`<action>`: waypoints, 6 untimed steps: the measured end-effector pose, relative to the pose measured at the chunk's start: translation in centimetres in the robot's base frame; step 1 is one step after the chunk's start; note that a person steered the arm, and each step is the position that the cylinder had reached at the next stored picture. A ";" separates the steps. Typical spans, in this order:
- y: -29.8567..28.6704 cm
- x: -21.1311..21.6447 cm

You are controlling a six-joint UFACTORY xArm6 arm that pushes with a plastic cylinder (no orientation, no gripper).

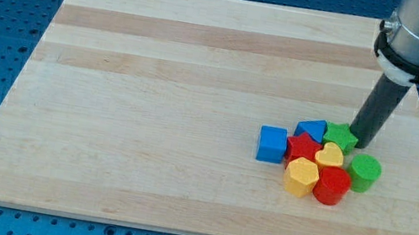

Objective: Slide the green star closer to the blue triangle

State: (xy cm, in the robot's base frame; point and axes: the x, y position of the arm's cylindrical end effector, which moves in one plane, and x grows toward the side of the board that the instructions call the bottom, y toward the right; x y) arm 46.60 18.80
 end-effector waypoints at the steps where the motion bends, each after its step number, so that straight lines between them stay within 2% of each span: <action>1: -0.2 0.0; 3: -1.2 -2.0; 6: -2.5 -2.0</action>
